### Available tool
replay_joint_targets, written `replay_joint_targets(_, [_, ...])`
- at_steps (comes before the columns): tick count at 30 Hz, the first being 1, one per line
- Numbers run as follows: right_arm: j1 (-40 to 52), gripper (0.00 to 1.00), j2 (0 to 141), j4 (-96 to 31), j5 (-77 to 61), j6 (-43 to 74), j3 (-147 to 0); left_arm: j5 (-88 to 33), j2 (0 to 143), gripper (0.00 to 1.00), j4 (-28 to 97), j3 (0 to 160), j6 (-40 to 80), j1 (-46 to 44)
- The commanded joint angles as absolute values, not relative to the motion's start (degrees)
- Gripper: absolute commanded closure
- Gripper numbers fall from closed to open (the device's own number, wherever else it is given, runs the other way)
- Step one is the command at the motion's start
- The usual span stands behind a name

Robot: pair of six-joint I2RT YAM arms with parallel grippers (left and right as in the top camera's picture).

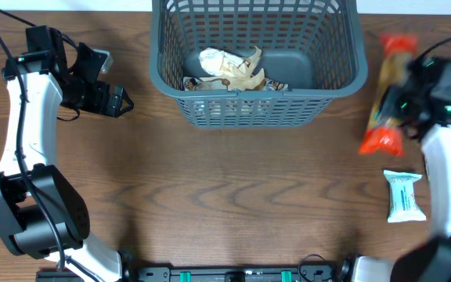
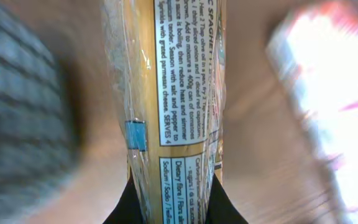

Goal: Pack container
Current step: 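Lift the spaghetti packet into the basket and release it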

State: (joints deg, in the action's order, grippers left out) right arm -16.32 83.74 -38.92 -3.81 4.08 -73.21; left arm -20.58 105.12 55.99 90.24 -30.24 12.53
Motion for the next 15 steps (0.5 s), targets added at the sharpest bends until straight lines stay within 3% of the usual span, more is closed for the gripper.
replay_joint_targets(1, [-16.4, 0.99, 76.6, -40.3, -2.9, 3.8, -81.0, -20.3, 105.4, 0.01, 56.3, 90.1, -30.2, 12.4])
replay_joint_targets(7, [-15.6, 0.99, 72.9, -43.3, -3.7, -2.0, -88.0, -20.3, 105.4, 0.01, 56.4, 90.1, -30.2, 12.4])
replay_joint_targets(15, [-5.8, 0.99, 73.1, -45.8, -21.4, -28.3, -93.0, -20.3, 105.4, 0.01, 56.6, 90.1, -30.2, 12.4])
